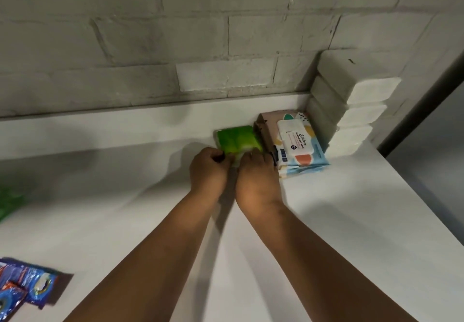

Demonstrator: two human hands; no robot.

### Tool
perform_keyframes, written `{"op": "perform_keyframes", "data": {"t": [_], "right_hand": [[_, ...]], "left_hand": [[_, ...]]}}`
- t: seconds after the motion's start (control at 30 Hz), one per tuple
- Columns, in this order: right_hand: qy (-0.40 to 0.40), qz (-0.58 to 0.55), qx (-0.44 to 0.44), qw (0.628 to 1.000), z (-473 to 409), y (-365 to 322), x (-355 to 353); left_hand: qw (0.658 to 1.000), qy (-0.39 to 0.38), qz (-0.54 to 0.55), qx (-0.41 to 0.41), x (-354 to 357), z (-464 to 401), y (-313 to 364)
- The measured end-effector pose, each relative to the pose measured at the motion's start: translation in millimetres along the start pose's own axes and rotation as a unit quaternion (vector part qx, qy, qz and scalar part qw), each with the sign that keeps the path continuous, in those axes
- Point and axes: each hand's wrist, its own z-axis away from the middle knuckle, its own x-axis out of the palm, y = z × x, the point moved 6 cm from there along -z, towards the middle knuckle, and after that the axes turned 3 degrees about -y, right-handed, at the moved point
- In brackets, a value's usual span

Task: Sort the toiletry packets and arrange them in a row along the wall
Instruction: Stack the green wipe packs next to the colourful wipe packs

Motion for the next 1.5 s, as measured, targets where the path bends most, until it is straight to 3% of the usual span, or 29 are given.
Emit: {"op": "perform_keyframes", "data": {"t": [0.07,0.23,0.63,0.77,1.07,1.5], "right_hand": [[0.005,0.014,-0.002,1.000,-2.6,0.2,0.3],[-0.077,0.053,-0.037,0.995,-8.4,-0.7,6.9],[-0.009,0.030,-0.051,0.998,0.2,-0.8,-12.0],[-0.039,0.039,-0.097,0.994,8.8,-28.0,-30.7],[-0.120,-0.066,-0.160,0.978,64.2,-140.5,-41.0],[-0.207,-0.106,-0.237,0.943,140.7,-340.7,-1.3]], "left_hand": [[1.000,-0.003,0.004,0.000,1.0,-2.0,-1.5],[1.000,-0.009,0.027,-0.012,3.5,-4.0,-3.0],[0.999,-0.019,0.024,-0.036,-6.0,-1.4,-0.4],[0.999,-0.014,0.019,-0.027,-37.7,6.8,5.7],[0.993,0.083,0.065,-0.048,-203.8,54.7,-34.9],[0.985,0.157,-0.060,-0.048,-446.8,97.1,-118.2]]}}
